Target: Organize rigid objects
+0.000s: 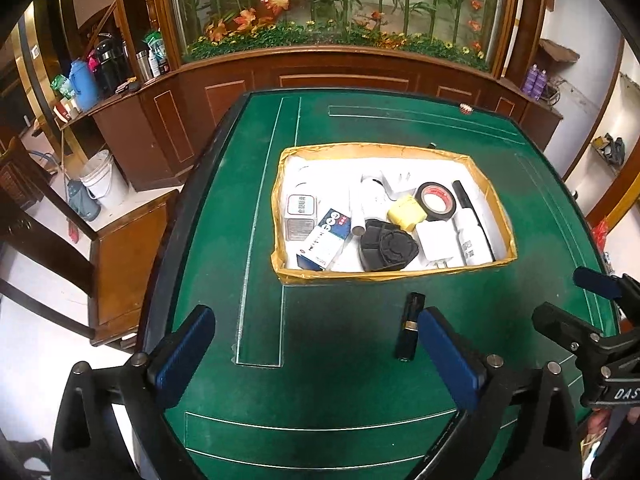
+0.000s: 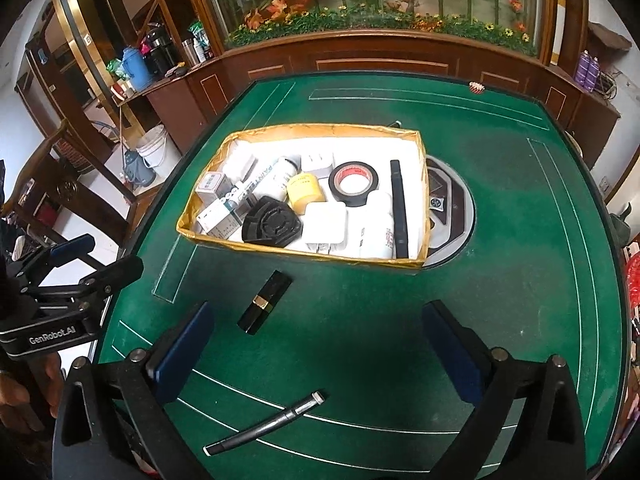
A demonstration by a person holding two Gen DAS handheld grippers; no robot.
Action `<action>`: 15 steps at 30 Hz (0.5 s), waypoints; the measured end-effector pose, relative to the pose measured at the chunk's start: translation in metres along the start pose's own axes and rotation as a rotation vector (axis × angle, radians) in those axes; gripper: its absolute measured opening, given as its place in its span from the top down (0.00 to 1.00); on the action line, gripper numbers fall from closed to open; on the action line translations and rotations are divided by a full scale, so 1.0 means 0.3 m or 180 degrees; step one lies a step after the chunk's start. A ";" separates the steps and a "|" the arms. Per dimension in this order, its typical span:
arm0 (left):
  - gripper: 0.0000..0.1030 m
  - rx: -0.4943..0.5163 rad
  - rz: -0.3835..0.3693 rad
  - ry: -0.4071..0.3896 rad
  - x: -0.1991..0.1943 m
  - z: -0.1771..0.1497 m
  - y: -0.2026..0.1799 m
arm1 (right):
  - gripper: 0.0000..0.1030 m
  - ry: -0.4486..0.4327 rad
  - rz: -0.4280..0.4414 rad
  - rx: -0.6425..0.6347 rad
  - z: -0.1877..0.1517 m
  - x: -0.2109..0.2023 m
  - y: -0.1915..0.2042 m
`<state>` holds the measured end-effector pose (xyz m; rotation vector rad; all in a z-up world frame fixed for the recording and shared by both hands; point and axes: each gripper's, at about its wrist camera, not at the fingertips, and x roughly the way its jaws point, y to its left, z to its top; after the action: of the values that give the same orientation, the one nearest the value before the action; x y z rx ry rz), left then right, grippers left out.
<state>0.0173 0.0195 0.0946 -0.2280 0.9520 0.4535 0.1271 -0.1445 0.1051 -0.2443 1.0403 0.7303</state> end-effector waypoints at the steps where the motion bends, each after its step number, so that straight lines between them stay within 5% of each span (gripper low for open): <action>1: 0.01 0.0012 0.0035 0.0042 0.006 0.009 -0.005 | 0.00 -0.0004 -0.0007 -0.0011 0.004 0.000 0.001; 15: 0.01 0.0034 -0.0003 0.0224 0.073 0.084 -0.062 | 0.00 -0.0082 -0.0087 -0.0072 0.057 -0.019 0.007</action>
<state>0.0553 0.0187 0.0907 -0.2361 1.0230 0.4416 0.1358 -0.1367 0.1188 -0.2676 1.0029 0.7192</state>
